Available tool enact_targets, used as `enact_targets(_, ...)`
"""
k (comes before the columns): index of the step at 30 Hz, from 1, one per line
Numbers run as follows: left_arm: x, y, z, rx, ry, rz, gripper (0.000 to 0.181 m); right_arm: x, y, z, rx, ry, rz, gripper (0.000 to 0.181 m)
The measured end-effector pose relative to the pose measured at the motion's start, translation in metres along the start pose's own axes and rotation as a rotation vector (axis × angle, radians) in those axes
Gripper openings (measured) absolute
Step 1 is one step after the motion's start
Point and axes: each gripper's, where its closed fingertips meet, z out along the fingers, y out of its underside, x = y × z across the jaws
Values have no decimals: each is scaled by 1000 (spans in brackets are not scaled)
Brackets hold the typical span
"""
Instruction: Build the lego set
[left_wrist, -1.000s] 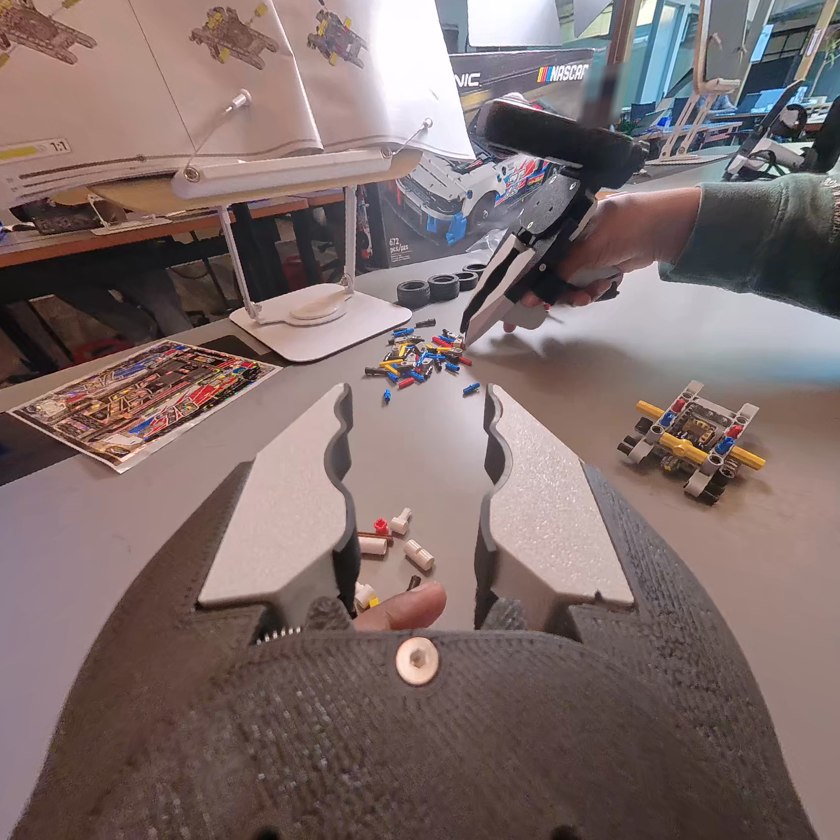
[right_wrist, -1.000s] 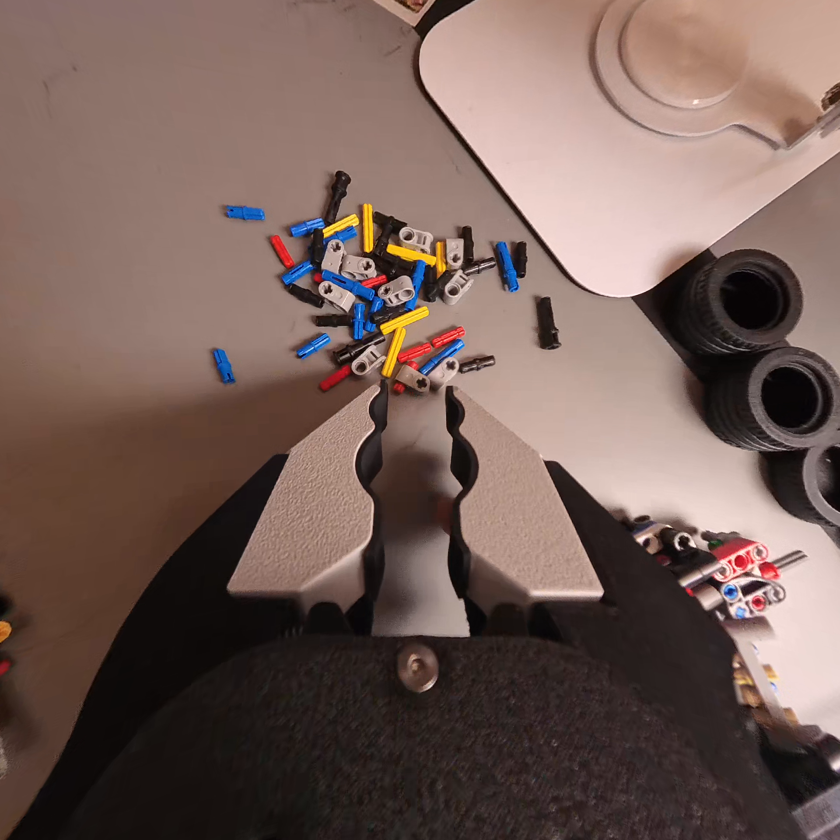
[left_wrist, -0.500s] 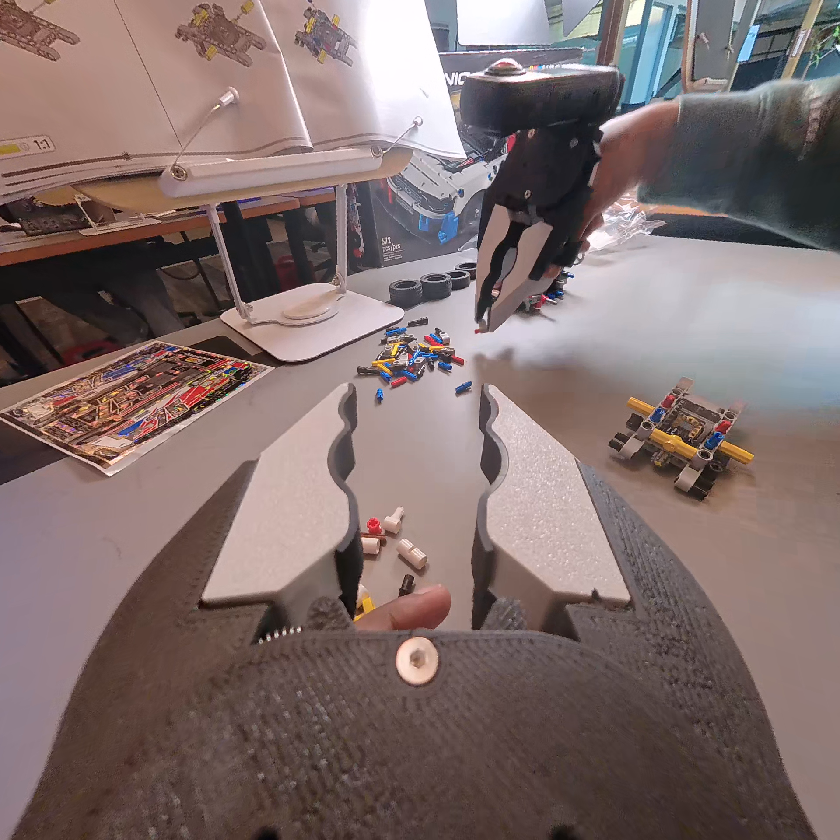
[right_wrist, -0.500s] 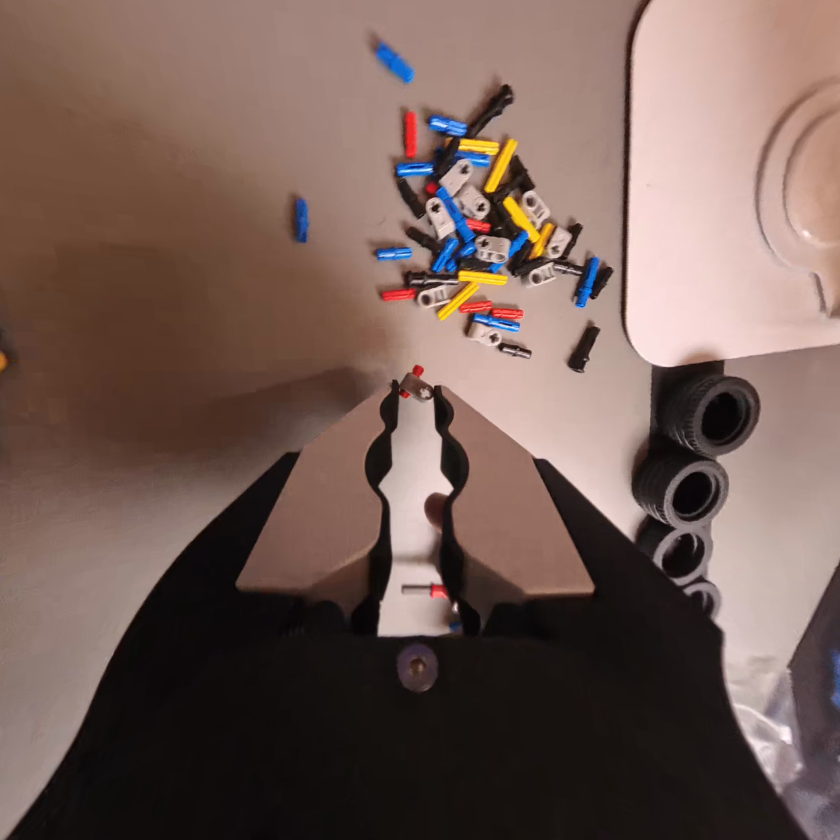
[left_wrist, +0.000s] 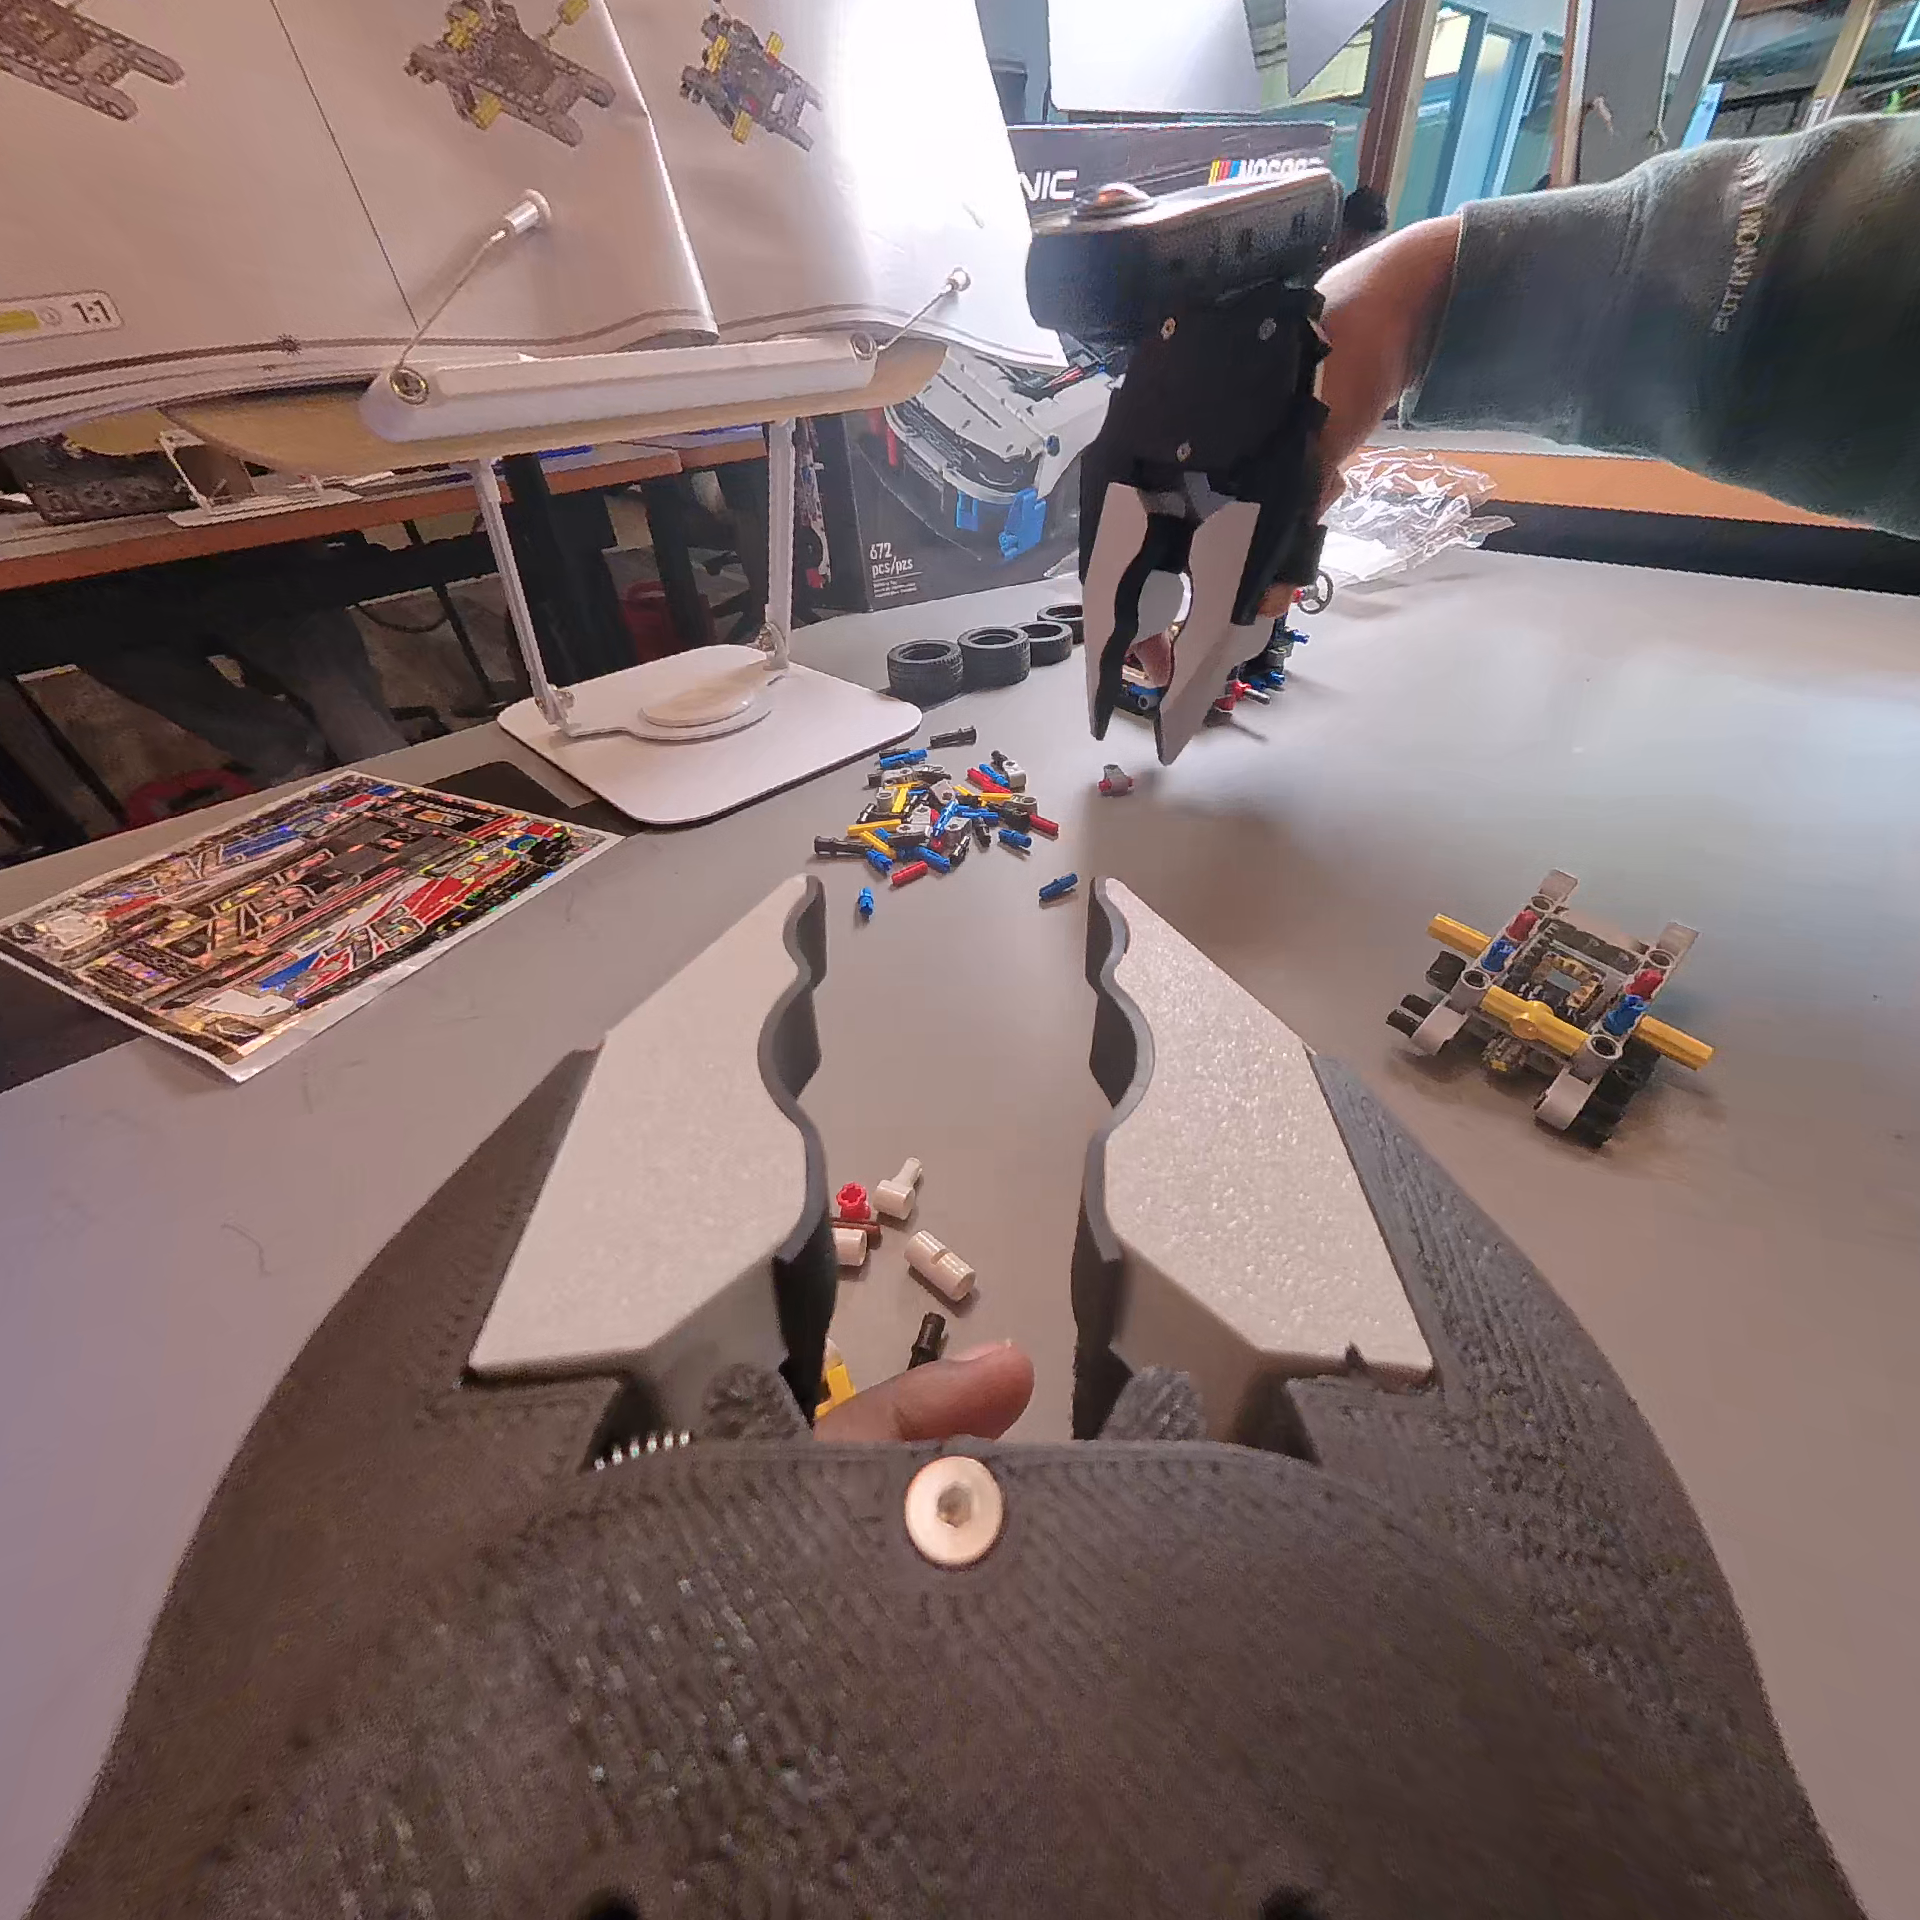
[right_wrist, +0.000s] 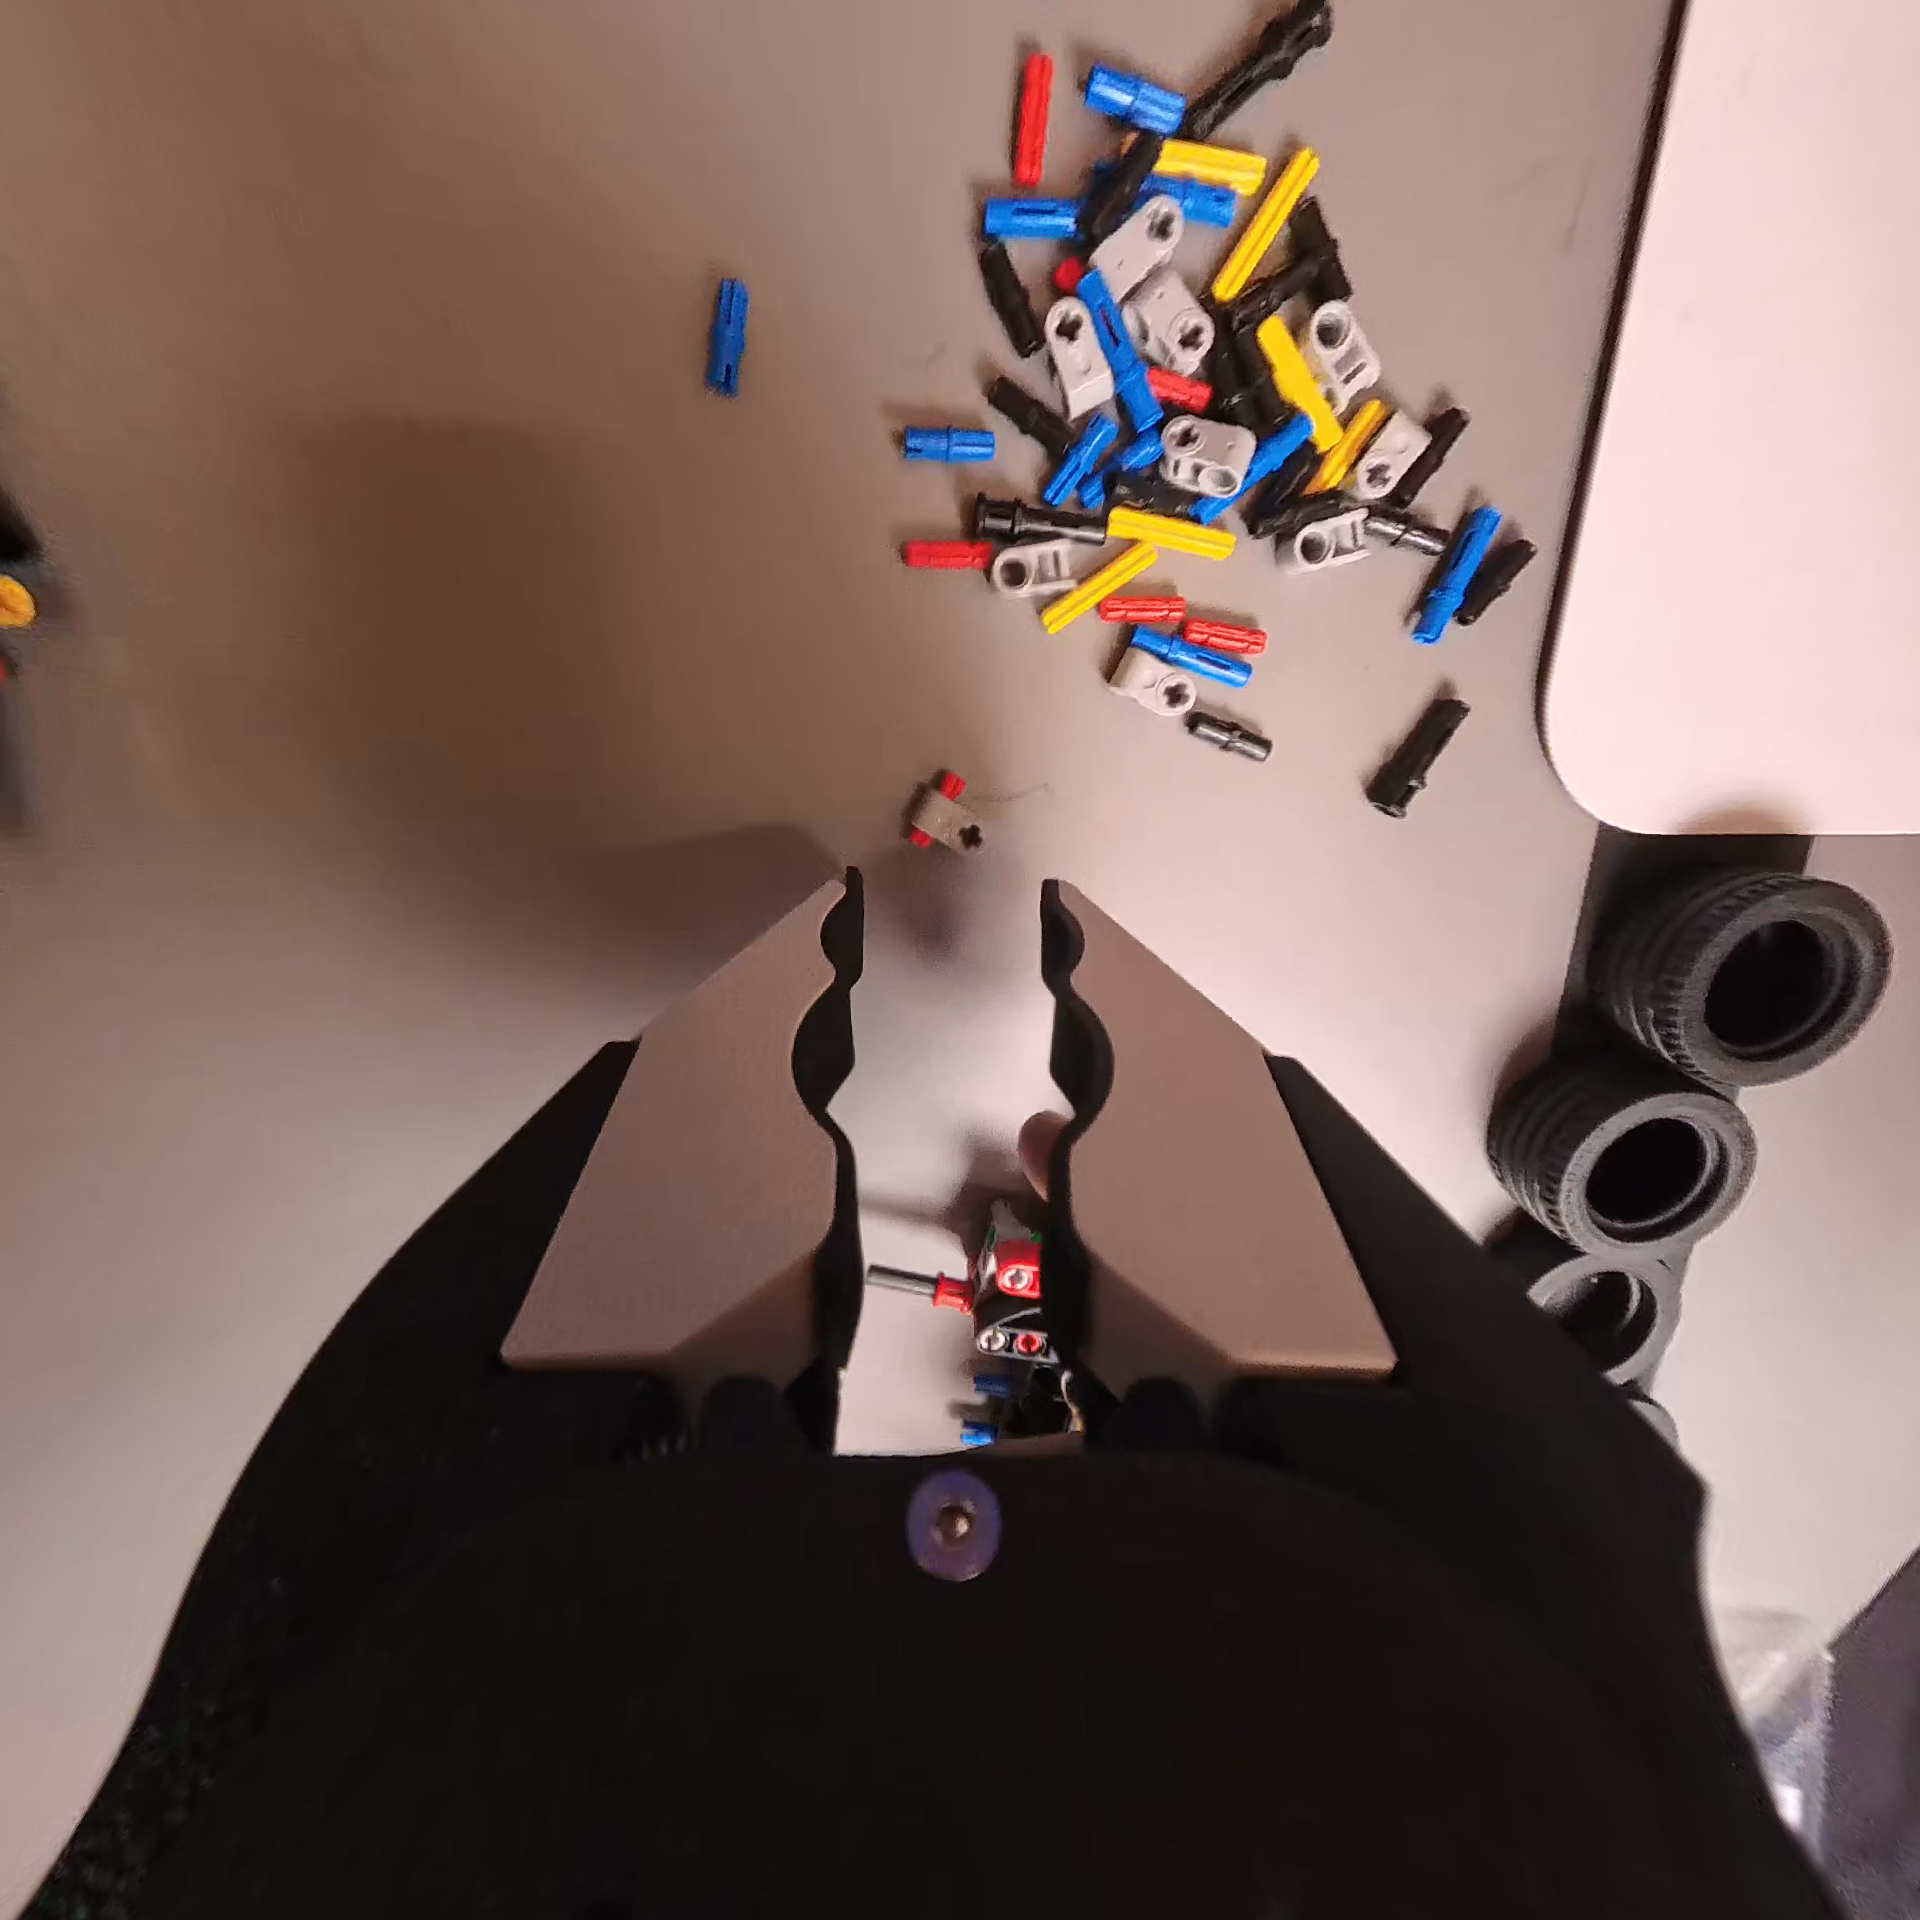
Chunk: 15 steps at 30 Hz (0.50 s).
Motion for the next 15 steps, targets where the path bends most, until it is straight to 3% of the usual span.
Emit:
enact_targets(7, -2, -1, -1, 7, -1, -23, 47, 3, -7, 10, 18, 51, -127, 30)
enact_targets(9, -3, -1, -1, 11, -2, -25, 47, 2, -8, 13, 19, 39, -136, 19)
enact_targets(15, -2, -1, -1, 7, 1, -19, 47, 2, -16, 13, 73, -45, 12, 7)
